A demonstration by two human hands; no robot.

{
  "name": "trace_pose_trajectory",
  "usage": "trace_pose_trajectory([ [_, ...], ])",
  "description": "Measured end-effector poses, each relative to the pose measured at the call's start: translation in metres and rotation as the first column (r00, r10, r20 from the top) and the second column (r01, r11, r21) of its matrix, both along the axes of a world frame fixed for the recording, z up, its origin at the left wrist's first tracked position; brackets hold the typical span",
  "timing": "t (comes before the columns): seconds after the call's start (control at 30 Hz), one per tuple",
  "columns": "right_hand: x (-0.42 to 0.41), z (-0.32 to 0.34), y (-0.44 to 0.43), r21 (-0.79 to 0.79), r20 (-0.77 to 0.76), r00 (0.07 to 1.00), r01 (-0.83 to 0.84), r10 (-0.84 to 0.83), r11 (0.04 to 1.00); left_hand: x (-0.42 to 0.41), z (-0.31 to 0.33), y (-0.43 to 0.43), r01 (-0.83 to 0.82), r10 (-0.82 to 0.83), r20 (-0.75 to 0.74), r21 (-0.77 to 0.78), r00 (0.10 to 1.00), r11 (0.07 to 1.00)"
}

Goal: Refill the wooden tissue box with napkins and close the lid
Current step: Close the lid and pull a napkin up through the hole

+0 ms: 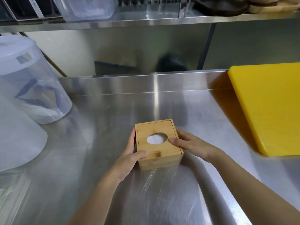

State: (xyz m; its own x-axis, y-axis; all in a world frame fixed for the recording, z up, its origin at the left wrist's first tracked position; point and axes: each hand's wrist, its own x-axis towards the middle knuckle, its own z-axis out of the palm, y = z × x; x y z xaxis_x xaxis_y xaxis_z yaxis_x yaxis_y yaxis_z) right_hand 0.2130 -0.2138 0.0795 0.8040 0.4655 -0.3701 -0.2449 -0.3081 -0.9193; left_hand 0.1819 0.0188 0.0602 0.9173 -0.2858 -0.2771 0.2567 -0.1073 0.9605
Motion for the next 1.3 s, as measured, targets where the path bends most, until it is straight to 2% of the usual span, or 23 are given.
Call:
trace_pose_trajectory([
  [0.33,-0.002,-0.002,-0.001,0.034,0.022,0.999,0.041,-0.042,0.999,0.003,-0.002,0.002,0.002,-0.002,0.005,-0.018,1.000,1.000],
  [0.43,-0.004,-0.001,-0.001,-0.065,0.041,0.998,0.042,-0.039,0.997,0.004,0.005,0.003,0.003,-0.003,0.002,0.041,1.000,0.999],
  [0.5,-0.006,0.003,-0.001,-0.262,0.181,0.982,0.105,-0.058,0.959,0.007,0.013,0.003,-0.063,0.048,0.093,0.169,0.995,0.984],
  [0.57,-0.007,0.008,0.002,-0.419,0.463,0.886,0.243,-0.025,0.875,0.009,0.025,-0.001,-0.222,0.103,0.331,0.344,0.938,0.912],
  [0.63,-0.007,0.014,0.010,-0.448,0.720,0.682,0.318,0.126,0.836,0.011,0.032,-0.007,-0.345,0.056,0.553,0.434,0.831,0.833],
  [0.7,-0.003,0.018,0.022,-0.506,0.804,0.516,0.332,0.296,0.796,0.014,0.035,-0.016,-0.358,-0.066,0.626,0.527,0.777,0.771],
  [0.77,0.001,0.020,0.035,-0.605,0.770,0.458,0.304,0.444,0.736,0.017,0.033,-0.024,-0.328,-0.233,0.625,0.648,0.745,0.688],
  [0.83,0.005,0.023,0.046,-0.702,0.699,0.439,0.268,0.564,0.660,0.019,0.030,-0.031,-0.279,-0.357,0.555,0.758,0.751,0.590],
  [0.93,0.009,0.027,0.059,-0.804,0.587,0.470,0.242,0.660,0.543,0.021,0.022,-0.033,-0.219,-0.414,0.457,0.835,0.787,0.505],
  [1.03,0.008,0.036,0.068,-0.964,0.266,0.582,0.172,0.769,0.203,0.021,0.021,-0.032,-0.183,-0.431,0.423,0.850,0.797,0.495],
  [1.1,0.007,0.040,0.076,-0.992,0.110,0.630,0.123,0.769,0.041,0.020,0.022,-0.032,-0.166,-0.441,0.411,0.853,0.798,0.495],
  [1.2,0.010,0.036,0.085,-0.995,0.040,0.683,0.092,0.729,-0.032,0.019,0.022,-0.031,-0.145,-0.435,0.401,0.846,0.806,0.513],
  [1.3,0.009,0.033,0.090,-0.986,0.125,0.684,0.163,0.719,0.016,0.020,0.020,-0.031,-0.134,-0.418,0.400,0.833,0.816,0.536],
])
